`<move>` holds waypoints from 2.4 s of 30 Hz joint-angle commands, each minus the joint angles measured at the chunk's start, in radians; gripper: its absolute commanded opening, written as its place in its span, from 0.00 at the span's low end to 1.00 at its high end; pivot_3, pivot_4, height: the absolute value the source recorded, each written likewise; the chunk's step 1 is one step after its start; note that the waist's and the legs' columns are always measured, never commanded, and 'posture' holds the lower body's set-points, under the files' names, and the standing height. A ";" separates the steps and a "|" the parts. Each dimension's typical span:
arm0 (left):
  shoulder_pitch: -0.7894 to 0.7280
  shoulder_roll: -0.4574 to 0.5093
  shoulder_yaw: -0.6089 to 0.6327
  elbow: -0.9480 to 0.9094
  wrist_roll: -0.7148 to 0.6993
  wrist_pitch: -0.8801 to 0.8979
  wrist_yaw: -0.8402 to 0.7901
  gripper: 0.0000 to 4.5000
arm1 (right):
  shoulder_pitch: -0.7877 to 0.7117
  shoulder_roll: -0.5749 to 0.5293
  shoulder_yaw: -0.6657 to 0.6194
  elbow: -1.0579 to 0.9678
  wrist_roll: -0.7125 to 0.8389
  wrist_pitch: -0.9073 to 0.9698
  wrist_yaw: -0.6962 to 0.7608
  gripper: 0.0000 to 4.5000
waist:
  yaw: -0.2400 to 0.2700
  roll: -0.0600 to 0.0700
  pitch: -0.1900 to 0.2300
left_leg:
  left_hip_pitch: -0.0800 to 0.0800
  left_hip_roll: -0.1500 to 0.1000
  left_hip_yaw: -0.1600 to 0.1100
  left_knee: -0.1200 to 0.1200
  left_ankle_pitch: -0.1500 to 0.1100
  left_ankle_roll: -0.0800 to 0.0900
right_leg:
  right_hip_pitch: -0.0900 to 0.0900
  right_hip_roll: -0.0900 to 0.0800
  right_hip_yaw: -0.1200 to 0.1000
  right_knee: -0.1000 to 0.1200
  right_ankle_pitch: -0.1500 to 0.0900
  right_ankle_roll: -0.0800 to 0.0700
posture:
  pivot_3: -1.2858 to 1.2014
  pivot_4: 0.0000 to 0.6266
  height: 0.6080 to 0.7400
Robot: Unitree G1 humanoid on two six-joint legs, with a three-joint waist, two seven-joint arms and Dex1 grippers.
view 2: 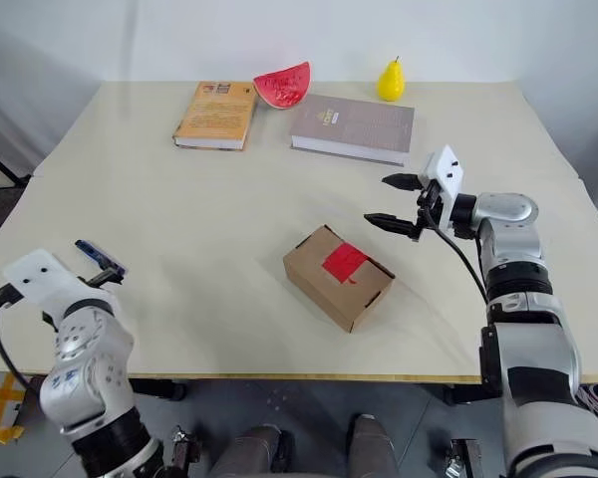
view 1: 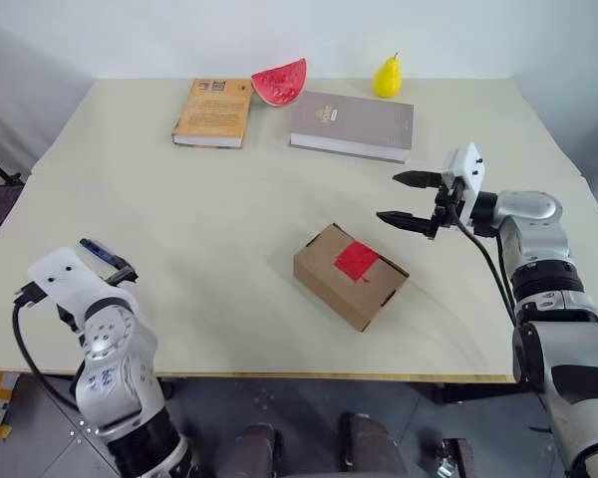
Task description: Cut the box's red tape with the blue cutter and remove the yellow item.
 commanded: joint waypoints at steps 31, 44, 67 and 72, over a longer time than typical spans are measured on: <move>-0.238 0.082 0.131 0.372 -0.027 -0.105 0.183 1.00 | -0.012 -0.036 -0.081 0.014 0.051 0.037 0.101 1.00 | 0.000 -0.001 0.000 | 0.000 0.000 0.000 0.000 0.000 -0.001 | -0.001 0.000 -0.001 0.001 0.000 0.001 | 0.52 0.24 1.00; -0.133 0.163 0.116 0.234 -0.005 0.014 0.099 1.00 | -0.013 -0.025 -0.072 0.020 0.039 0.039 0.084 1.00 | 0.001 -0.001 0.001 | 0.000 0.000 0.000 0.000 -0.001 -0.001 | -0.001 0.000 0.000 0.002 0.000 0.001 | 0.52 0.24 1.00; -0.155 0.449 0.006 0.524 -0.080 0.240 -0.301 1.00 | 0.013 -0.045 -0.084 -0.029 0.040 0.062 0.052 1.00 | -0.004 0.001 -0.001 | 0.002 -0.001 0.000 0.001 0.000 -0.002 | -0.002 -0.001 0.000 0.007 0.000 0.001 | 0.52 0.24 1.00; -0.117 0.449 -0.032 0.494 -0.071 0.265 -0.346 1.00 | 0.019 -0.048 -0.082 -0.042 0.040 0.070 0.045 1.00 | -0.003 0.002 -0.001 | 0.003 -0.001 0.000 0.001 0.000 -0.002 | -0.002 -0.002 0.000 0.007 0.000 0.001 | 0.52 0.24 1.00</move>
